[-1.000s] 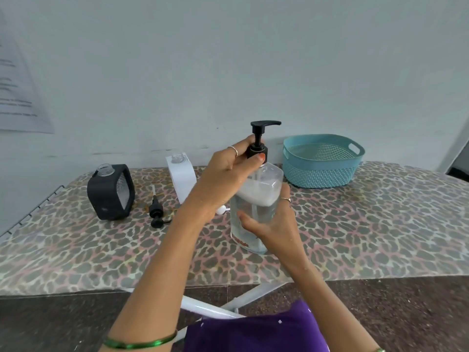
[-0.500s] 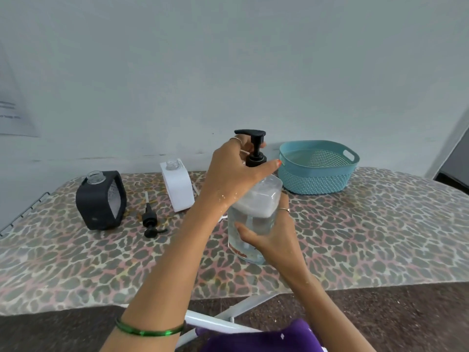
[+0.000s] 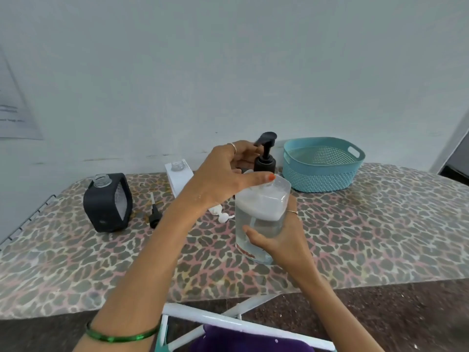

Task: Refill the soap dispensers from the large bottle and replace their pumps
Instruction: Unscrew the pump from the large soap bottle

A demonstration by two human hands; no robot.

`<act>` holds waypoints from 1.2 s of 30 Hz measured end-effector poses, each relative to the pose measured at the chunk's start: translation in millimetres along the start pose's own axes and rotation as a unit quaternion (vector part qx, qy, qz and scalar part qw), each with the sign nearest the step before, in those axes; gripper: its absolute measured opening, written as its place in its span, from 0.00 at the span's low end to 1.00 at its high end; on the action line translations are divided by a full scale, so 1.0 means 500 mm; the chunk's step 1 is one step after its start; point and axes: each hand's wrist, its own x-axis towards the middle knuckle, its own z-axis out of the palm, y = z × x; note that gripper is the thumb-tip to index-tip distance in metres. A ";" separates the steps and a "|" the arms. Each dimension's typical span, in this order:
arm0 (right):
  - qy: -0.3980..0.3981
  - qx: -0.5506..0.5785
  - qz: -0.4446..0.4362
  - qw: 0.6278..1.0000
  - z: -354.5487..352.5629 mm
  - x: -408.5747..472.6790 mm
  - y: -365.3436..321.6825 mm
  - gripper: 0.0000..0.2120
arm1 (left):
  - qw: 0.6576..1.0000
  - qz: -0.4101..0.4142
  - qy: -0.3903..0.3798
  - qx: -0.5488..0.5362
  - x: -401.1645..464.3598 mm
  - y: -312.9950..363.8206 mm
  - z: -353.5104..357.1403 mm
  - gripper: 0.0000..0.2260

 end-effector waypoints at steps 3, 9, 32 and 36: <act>-0.008 -0.004 0.006 1.000 0.000 -0.003 0.000 0.30 | 0.999 0.016 0.023 0.038 0.001 -0.006 0.019 0.13; -0.011 -0.015 0.031 0.999 0.001 -0.006 0.008 0.30 | 0.999 0.022 0.010 0.048 0.000 -0.005 0.024 0.15; -0.029 0.028 0.010 0.999 -0.011 -0.005 0.005 0.34 | 0.987 0.015 0.152 0.050 0.003 0.001 0.070 0.15; -0.028 0.032 0.011 0.999 -0.012 0.004 0.003 0.31 | 0.996 -0.006 0.088 0.027 0.005 0.002 0.058 0.16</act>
